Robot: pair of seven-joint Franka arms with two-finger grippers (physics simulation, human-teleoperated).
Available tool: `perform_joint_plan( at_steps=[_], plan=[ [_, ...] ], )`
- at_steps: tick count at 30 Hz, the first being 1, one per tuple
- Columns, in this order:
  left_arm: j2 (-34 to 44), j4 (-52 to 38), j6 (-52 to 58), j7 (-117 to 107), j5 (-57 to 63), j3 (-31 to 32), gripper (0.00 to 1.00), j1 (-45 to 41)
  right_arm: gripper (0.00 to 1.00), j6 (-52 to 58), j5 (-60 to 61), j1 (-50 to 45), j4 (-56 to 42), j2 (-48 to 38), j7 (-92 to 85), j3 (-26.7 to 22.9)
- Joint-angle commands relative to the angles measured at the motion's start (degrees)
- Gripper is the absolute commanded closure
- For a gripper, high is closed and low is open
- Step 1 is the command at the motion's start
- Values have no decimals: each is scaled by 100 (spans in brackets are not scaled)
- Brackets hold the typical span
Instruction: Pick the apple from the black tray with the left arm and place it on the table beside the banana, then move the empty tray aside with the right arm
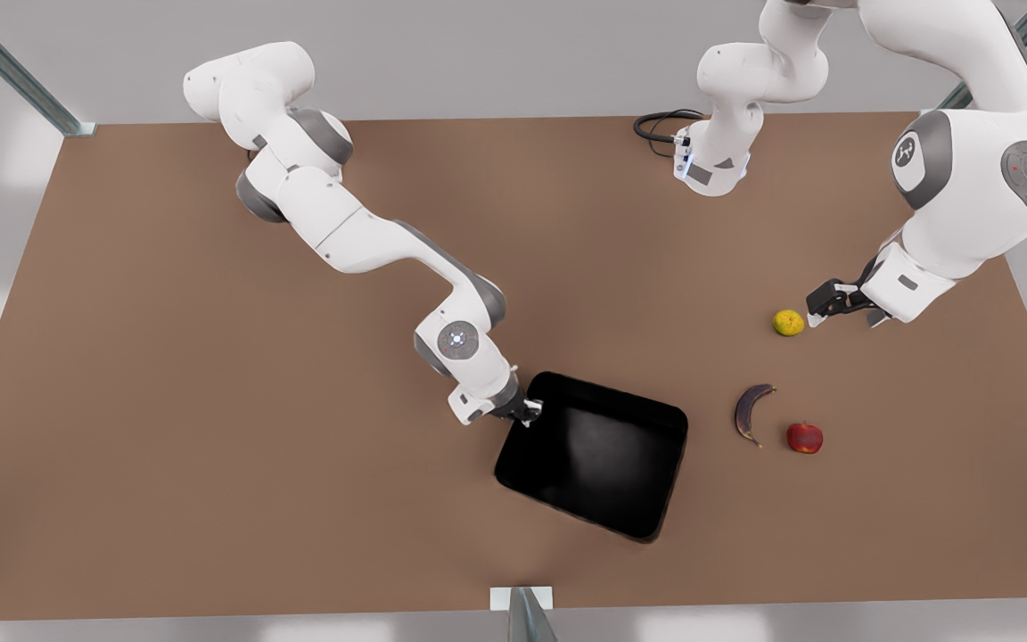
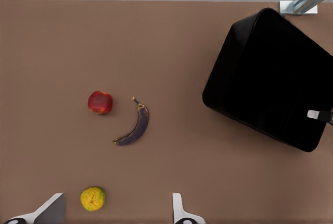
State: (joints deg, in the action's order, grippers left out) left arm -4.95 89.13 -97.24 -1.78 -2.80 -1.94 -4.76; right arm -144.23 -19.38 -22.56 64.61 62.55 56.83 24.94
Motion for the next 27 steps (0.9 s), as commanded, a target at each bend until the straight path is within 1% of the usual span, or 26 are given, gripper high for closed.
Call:
perform_joint_plan(
  at_steps=[1, 3, 5, 7, 9, 13, 14, 16, 17, 19, 24, 26, 27],
  plan=[
    [3, -10, 3, -16, 8, 1, 0, -7, 77, 27, -4, 15, -1, -33, -5, 29],
    [3, -1, 3, -16, 8, 1, 0, -7, 78, 53, -4, 15, -1, -76, -5, 81],
    [12, -1, 21, -16, 8, 1, 0, -7, 78, 88, 259, 15, 8, -288, -14, 90],
    [12, -1, 30, -16, 8, 1, 0, -7, 80, 115, 453, 15, 16, -376, -14, 99],
    [20, -1, 30, -16, 8, 10, 0, -7, 80, 132, 620, 15, 17, -428, -14, 169],
    [20, -10, 30, -16, 8, 1, 0, -7, 80, 958, 620, 59, 25, -780, -14, 204],
    [20, -10, 30, -16, 8, 1, 0, -7, 80, 967, 620, 59, 25, -789, -14, 222],
    [11, -10, 21, -15, 8, 1, 0, -7, 80, 1670, 620, 190, 25, -1000, -216, 240],
    [12, -1, 21, -16, 8, 1, 0, -7, 80, 2021, 804, 226, 25, -1123, -392, 222],
    [20, -10, 21, -16, 8, 10, 0, -7, 80, 2575, 1042, 349, 17, -1333, -735, 178],
    [12, -1, 21, -16, 8, 10, 0, -7, 80, 3832, 1050, 560, -1, -1738, -1499, 90],
    [12, -1, 21, -16, 8, 10, 0, -7, 80, 4359, 1050, 648, -1, -1958, -2211, -164],
    [12, -1, 21, -16, 8, 10, 0, -7, 80, 4491, 1269, 648, -1, -2063, -2589, -366]
  ],
)
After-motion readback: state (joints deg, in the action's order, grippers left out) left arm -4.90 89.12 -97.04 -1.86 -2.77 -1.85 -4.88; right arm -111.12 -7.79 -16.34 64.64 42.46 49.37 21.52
